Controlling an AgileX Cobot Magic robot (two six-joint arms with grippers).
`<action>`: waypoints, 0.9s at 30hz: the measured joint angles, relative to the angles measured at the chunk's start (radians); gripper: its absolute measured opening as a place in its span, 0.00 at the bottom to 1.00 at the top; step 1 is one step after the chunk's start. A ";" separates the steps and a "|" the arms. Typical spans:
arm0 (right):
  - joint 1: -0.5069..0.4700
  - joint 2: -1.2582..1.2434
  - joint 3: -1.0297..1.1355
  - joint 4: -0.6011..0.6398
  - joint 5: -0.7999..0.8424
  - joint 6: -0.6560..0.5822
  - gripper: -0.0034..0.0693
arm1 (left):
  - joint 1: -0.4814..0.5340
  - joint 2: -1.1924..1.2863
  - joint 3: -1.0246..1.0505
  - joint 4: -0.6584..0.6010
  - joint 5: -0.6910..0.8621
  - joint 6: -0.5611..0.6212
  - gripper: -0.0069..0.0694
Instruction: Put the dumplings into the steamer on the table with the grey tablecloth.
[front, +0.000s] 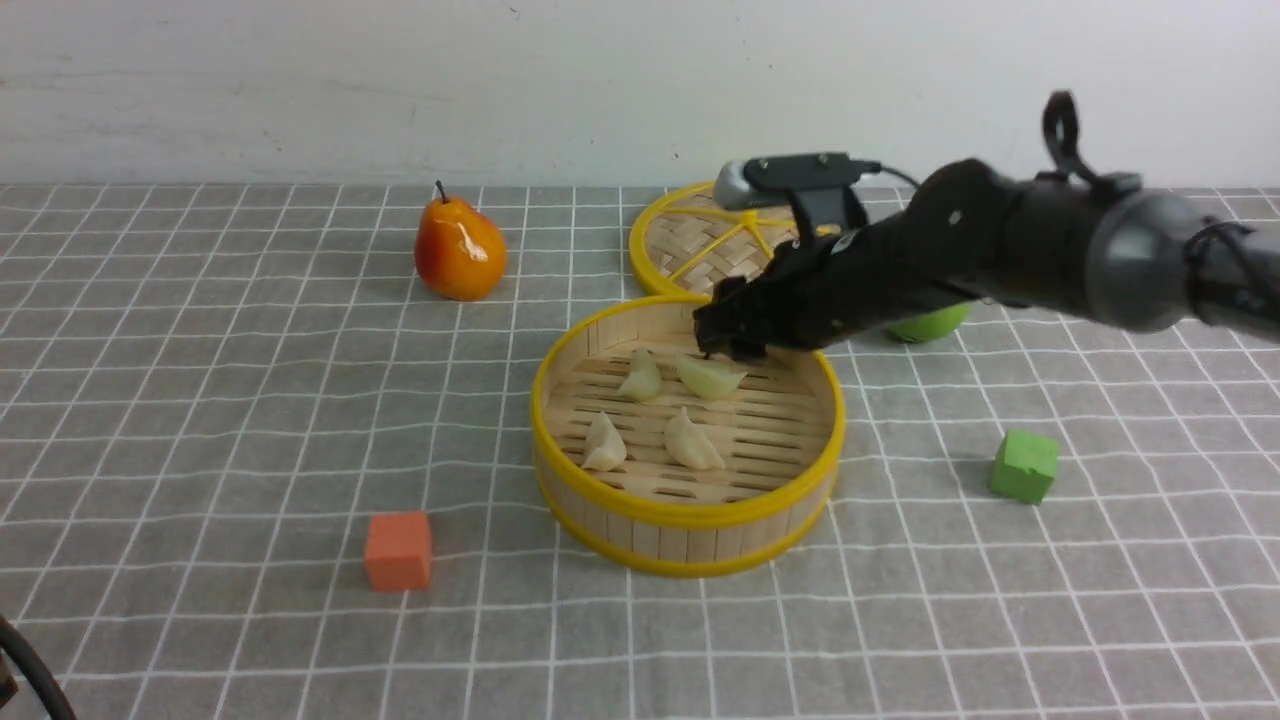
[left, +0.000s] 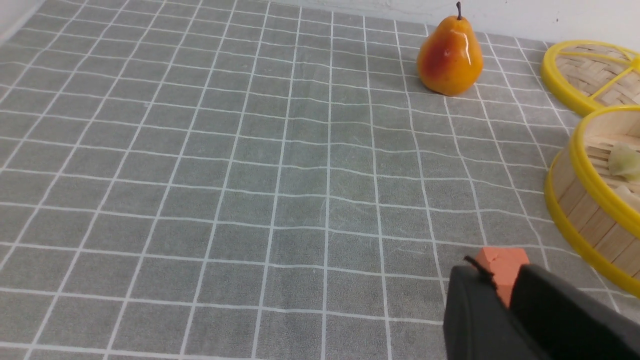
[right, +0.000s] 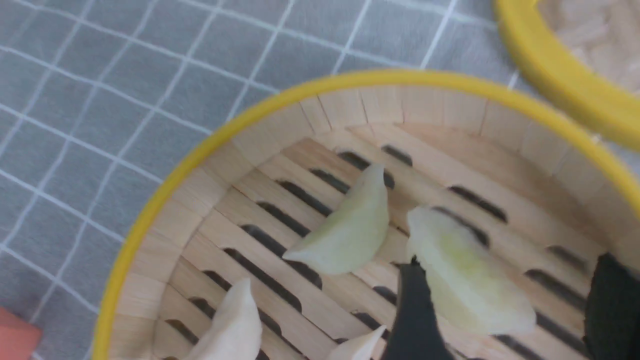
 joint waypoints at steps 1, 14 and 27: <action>-0.007 -0.034 0.000 -0.011 0.014 0.000 0.65 | 0.000 0.000 0.000 0.000 0.000 0.000 0.24; -0.157 -0.889 0.025 -0.274 0.295 0.024 0.26 | 0.000 0.000 0.000 0.000 0.000 0.000 0.26; -0.203 -1.695 1.098 -0.392 -0.462 0.216 0.02 | 0.000 0.000 0.002 0.000 0.000 0.000 0.28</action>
